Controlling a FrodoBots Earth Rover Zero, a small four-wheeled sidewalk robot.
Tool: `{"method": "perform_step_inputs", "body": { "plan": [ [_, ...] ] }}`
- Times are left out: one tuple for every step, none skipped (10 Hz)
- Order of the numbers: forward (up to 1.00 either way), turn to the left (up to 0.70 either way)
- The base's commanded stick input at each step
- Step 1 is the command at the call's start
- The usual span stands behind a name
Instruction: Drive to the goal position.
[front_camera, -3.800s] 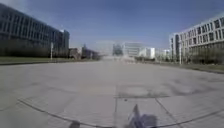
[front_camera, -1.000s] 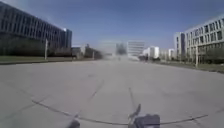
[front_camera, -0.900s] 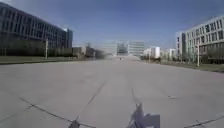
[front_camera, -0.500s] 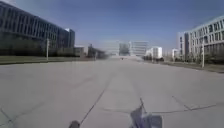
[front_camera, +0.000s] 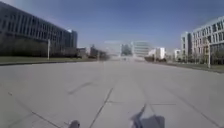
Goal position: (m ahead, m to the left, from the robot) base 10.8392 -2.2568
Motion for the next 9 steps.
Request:
{"method": "perform_step_inputs", "body": {
  "plan": [
    [1.00,0.00],
    [1.00,0.00],
    [1.00,0.00],
    [1.00,0.00],
    [1.00,0.00],
    [1.00,0.00],
    [1.00,0.00],
    [1.00,0.00],
    [1.00,0.00]
  ]
}}
